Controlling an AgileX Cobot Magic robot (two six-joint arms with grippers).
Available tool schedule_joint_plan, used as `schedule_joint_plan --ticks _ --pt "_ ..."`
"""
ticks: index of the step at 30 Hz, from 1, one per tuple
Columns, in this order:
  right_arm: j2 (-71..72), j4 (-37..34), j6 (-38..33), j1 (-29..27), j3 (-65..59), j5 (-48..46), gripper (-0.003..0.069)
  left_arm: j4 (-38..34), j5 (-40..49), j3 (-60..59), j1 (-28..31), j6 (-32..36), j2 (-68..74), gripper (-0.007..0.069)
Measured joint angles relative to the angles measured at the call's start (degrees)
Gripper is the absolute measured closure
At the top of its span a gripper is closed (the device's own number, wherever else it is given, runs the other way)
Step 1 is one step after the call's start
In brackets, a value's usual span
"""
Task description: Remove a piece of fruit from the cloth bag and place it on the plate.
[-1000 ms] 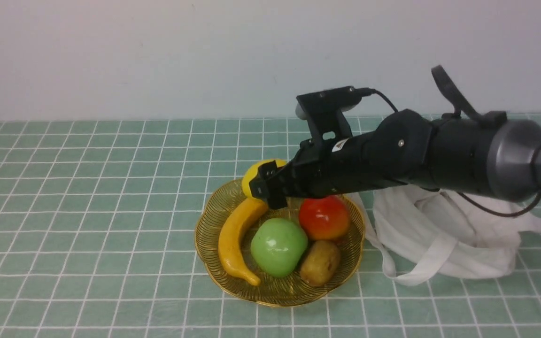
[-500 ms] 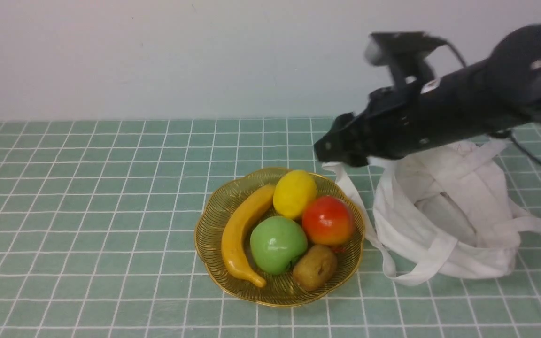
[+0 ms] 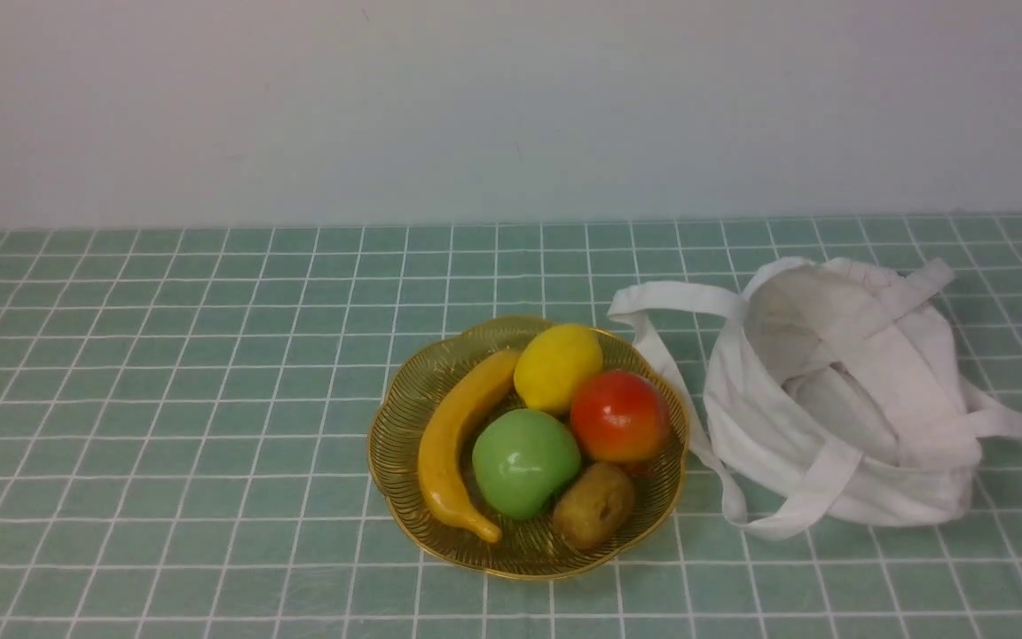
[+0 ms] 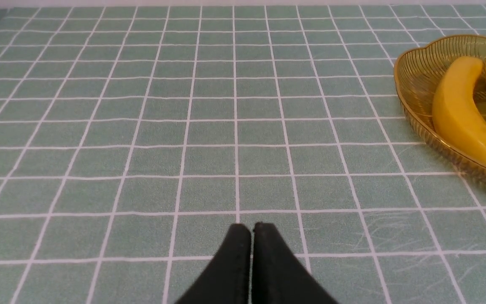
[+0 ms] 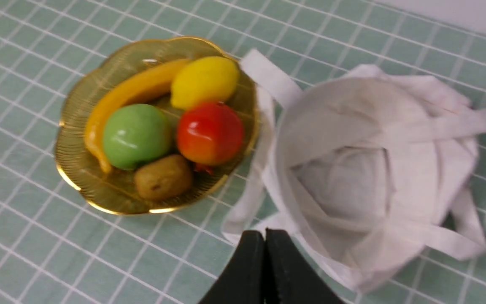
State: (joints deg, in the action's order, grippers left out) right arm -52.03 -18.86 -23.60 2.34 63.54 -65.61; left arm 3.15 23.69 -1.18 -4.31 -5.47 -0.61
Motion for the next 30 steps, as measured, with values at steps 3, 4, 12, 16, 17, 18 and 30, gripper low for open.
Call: schedule_joint_plan --ticks 3,4,12,16,17,18,30 --pt "10.03 0.76 0.29 -0.14 -9.32 8.38 0.0671 0.00 0.00 0.00 0.00 0.00 0.00 0.0632" --pt "13.37 -0.31 0.39 -0.07 -14.03 12.69 0.0671 0.00 0.00 0.00 0.00 0.00 0.00 0.0632" --pt "25.42 -16.17 -10.41 10.02 -41.81 47.44 0.0671 0.00 0.00 0.00 0.00 0.00 0.00 0.0632" --pt "25.43 -20.76 -13.91 13.81 -45.98 56.62 0.0671 0.00 0.00 0.00 0.00 0.00 0.00 0.0632" --pt "25.43 -22.01 -14.44 14.47 -46.38 58.86 0.0671 0.00 0.00 0.00 0.00 0.00 0.00 0.0632" --pt "25.43 -22.71 -14.62 14.69 -46.38 60.01 0.0671 0.00 0.00 0.00 0.00 0.00 0.00 0.0632" --pt "25.43 -24.69 -14.81 14.81 -46.38 62.49 0.0671 0.00 0.00 0.00 0.00 0.00 0.00 0.0632"
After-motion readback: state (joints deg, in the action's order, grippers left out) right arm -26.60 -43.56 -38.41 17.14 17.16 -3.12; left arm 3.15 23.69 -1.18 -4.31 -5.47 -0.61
